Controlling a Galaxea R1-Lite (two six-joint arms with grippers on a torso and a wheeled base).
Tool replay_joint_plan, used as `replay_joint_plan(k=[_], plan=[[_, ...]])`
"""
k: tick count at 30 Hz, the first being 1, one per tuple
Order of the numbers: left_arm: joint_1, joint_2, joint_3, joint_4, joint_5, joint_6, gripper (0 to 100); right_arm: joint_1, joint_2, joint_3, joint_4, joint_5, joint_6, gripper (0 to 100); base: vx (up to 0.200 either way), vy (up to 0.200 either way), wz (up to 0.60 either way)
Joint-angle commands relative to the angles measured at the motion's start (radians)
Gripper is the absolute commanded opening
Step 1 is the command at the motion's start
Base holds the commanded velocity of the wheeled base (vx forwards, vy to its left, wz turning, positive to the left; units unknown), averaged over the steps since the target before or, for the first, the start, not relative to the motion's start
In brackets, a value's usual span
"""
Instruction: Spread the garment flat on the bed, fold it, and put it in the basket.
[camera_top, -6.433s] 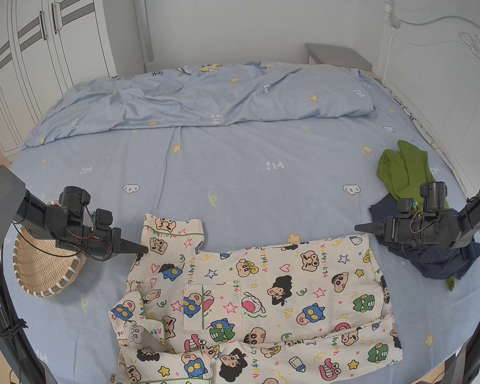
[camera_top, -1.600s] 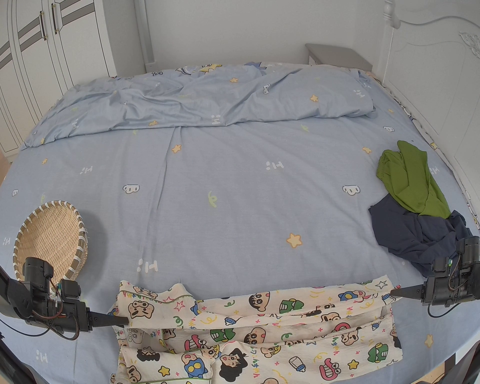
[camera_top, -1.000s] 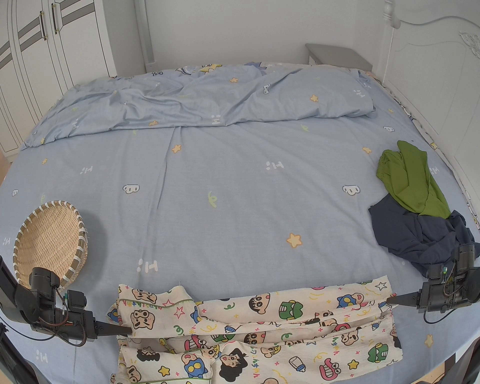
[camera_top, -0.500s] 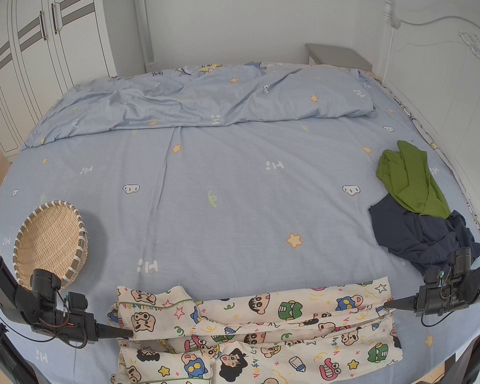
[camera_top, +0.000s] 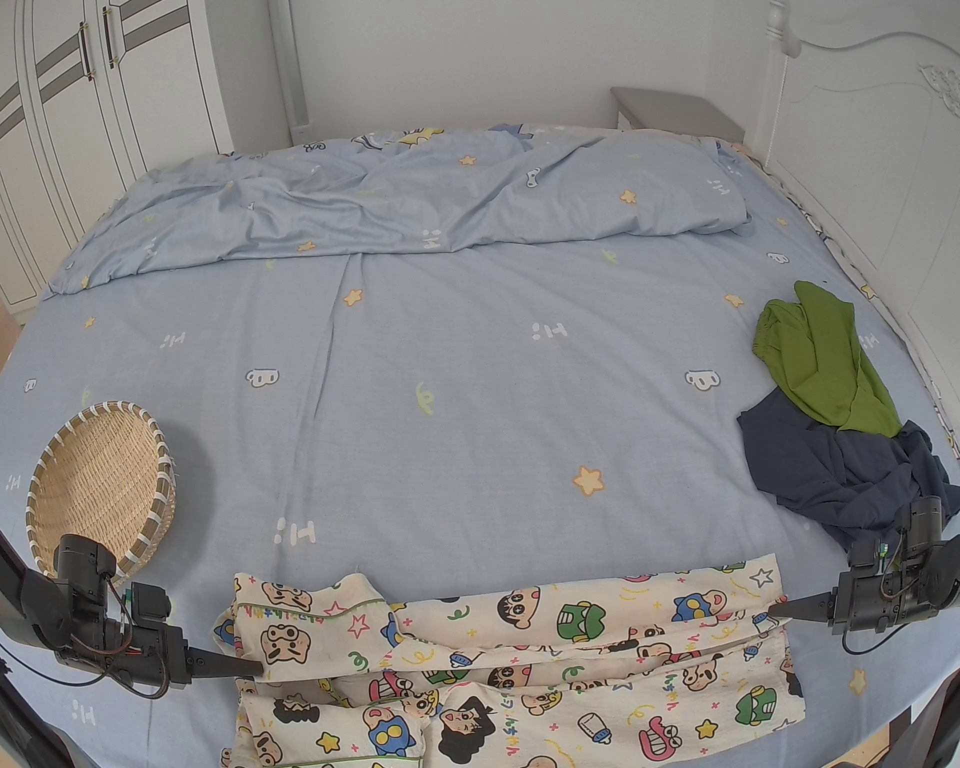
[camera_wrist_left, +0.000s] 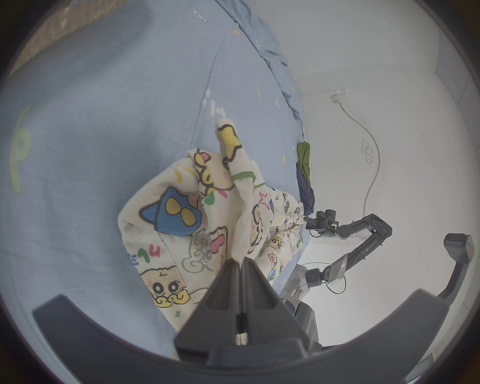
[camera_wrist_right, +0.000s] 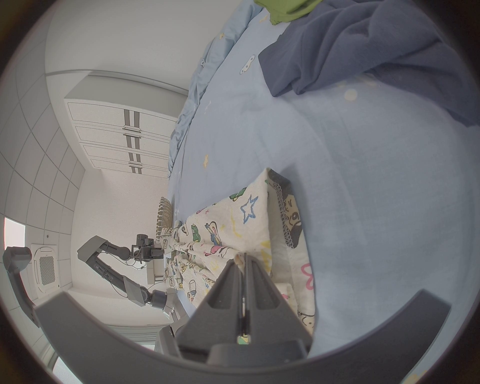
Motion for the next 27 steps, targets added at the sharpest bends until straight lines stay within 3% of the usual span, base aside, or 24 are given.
replay_joint_plan(k=[1,6,11,27], plan=[[-0.006,-0.013,0.000,0.010,0.000,0.003,0,0.000,0.001,0.001,0.001,0.001,0.000,0,0.000,0.000,0.00],[-0.022,-0.030,0.000,0.054,0.007,0.012,0,0.000,-0.004,0.002,-0.001,0.001,0.000,0,0.000,0.000,0.00],[-0.057,-0.059,0.005,0.128,0.071,0.041,0,0.011,-0.005,0.015,0.001,0.000,0.003,0,0.000,0.000,0.00],[-0.059,-0.013,-0.003,0.128,0.158,0.056,0,-0.012,0.004,0.009,-0.001,-0.003,-0.003,0,0.000,0.000,0.00]])
